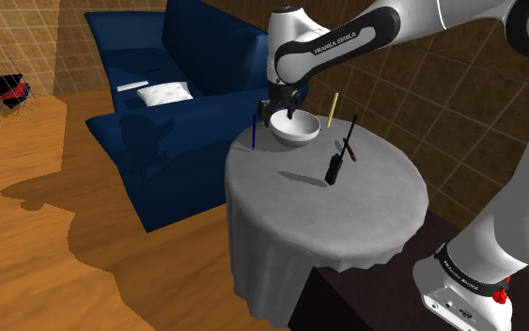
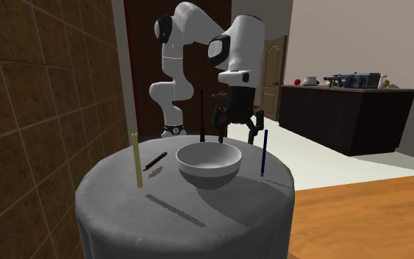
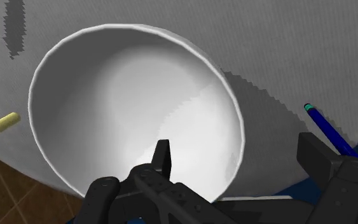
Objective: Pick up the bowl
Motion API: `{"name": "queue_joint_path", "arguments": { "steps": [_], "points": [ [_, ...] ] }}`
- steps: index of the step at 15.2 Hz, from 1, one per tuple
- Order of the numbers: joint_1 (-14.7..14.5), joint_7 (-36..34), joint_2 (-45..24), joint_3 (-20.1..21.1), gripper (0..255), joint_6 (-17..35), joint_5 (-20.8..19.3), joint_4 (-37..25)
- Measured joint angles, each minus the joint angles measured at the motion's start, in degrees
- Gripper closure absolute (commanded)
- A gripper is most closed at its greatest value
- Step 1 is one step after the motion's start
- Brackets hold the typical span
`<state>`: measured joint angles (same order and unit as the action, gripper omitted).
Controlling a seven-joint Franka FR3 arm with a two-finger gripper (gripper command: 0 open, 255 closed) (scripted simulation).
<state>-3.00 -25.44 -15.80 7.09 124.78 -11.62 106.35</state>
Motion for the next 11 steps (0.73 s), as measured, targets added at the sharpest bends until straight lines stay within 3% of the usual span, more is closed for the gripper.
{"name": "queue_joint_path", "arguments": {
  "steps": [8,9,11],
  "points": [
    [-0.36,-1.4,-4.29,-0.36,0,4.28,-1.16,0.35],
    [-0.4,-1.49,-4.4,-0.37,255,4.45,-1.2,0.43],
    [-0.43,-1.56,-4.48,-0.37,255,4.61,-1.24,0.49]
  ]
}}
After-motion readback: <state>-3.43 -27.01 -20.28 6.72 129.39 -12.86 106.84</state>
